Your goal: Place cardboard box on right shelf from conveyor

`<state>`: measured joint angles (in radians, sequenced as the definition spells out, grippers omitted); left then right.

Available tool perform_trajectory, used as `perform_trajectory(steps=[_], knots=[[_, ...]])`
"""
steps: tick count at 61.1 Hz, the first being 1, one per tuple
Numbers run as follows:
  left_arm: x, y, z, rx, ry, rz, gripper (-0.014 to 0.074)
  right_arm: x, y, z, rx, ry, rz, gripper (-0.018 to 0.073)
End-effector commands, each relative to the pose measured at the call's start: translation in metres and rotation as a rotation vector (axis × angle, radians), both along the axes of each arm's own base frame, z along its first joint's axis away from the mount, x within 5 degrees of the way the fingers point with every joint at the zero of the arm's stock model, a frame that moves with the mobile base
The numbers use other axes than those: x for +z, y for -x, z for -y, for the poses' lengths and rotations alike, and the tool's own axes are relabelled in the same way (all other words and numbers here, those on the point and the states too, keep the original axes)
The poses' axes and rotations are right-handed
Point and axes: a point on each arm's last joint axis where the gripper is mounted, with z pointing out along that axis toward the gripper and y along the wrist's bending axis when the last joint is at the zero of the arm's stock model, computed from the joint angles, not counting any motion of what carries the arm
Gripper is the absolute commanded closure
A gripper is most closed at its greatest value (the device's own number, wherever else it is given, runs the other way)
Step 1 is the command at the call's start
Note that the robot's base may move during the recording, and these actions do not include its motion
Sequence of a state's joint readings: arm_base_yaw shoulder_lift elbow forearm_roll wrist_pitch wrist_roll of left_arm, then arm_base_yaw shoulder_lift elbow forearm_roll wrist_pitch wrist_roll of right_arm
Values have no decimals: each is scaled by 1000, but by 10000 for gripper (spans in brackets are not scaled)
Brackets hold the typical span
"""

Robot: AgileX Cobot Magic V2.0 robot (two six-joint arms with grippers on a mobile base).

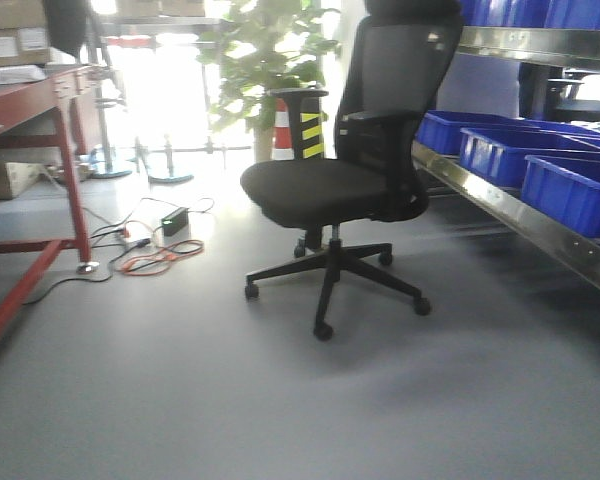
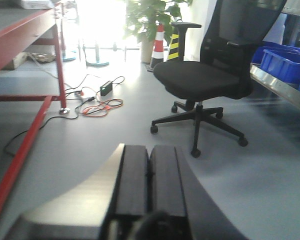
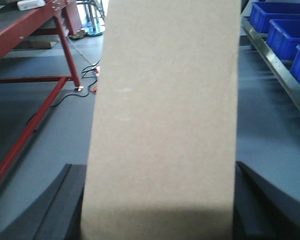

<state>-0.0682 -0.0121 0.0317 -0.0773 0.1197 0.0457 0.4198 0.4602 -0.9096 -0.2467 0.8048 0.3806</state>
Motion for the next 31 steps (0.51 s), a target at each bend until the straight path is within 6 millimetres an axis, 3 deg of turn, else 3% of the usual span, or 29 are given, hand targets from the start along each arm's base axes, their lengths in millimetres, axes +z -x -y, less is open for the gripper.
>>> perform_trajectory(steps=[1,31], knots=[[5,1,-1,6,12,90,713,17,0,0,6,-5,123,419],[5,1,-1,6,12,90,713,17,0,0,6,-5,123,419]])
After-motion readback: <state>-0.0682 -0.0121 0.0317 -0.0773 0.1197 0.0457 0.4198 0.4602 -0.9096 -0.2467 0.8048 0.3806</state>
